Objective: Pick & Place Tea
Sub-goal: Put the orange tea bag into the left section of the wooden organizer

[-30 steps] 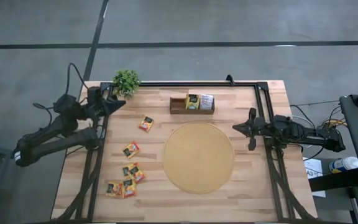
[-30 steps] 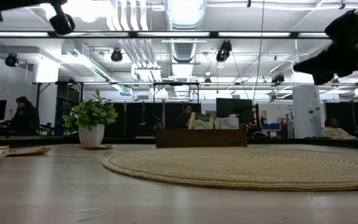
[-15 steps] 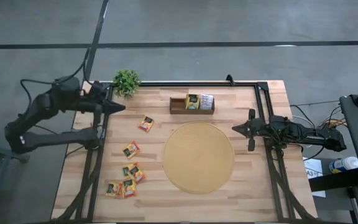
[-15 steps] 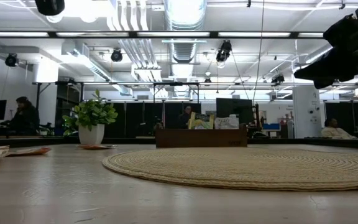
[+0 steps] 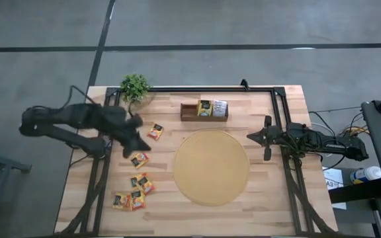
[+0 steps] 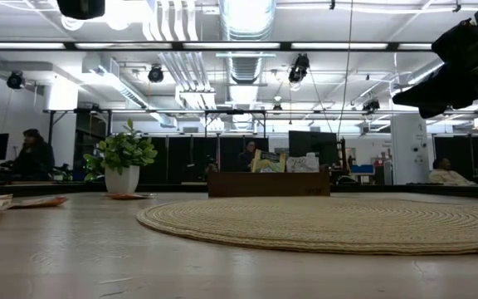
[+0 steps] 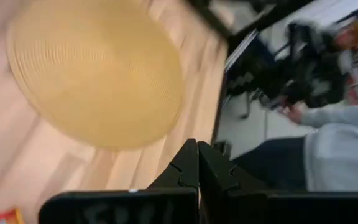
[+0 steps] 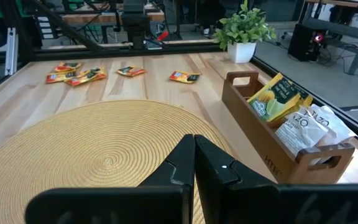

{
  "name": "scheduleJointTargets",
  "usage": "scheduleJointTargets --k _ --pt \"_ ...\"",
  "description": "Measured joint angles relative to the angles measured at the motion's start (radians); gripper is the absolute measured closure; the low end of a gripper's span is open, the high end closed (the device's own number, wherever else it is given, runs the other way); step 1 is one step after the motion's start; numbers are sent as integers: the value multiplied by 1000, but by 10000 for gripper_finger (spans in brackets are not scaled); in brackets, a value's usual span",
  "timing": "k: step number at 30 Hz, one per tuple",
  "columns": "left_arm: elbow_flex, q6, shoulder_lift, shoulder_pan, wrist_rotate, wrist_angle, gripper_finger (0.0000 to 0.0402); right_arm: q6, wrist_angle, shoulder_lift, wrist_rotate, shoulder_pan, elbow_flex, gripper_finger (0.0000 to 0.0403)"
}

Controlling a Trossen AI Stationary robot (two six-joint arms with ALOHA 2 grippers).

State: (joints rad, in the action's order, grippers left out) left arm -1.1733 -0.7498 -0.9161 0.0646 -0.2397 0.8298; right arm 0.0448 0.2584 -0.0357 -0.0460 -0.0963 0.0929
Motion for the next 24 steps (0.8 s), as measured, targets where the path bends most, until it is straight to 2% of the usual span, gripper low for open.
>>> scheduleJointTargets --k 6,11,19,22,24 --pt "0 -119 -26 188 150 9 401 0 0 0 -1 0 0 394" --pt "4 -188 -58 252 261 98 401 0 0 0 0 0 0 394" --pt "66 -187 -140 262 220 114 401 0 -1 0 -1 0 0 394" --pt "96 -184 -167 262 138 99 393 0 -1 0 -1 0 0 394" --pt "120 -172 -190 263 77 79 374 0 -1 0 -1 0 0 394"
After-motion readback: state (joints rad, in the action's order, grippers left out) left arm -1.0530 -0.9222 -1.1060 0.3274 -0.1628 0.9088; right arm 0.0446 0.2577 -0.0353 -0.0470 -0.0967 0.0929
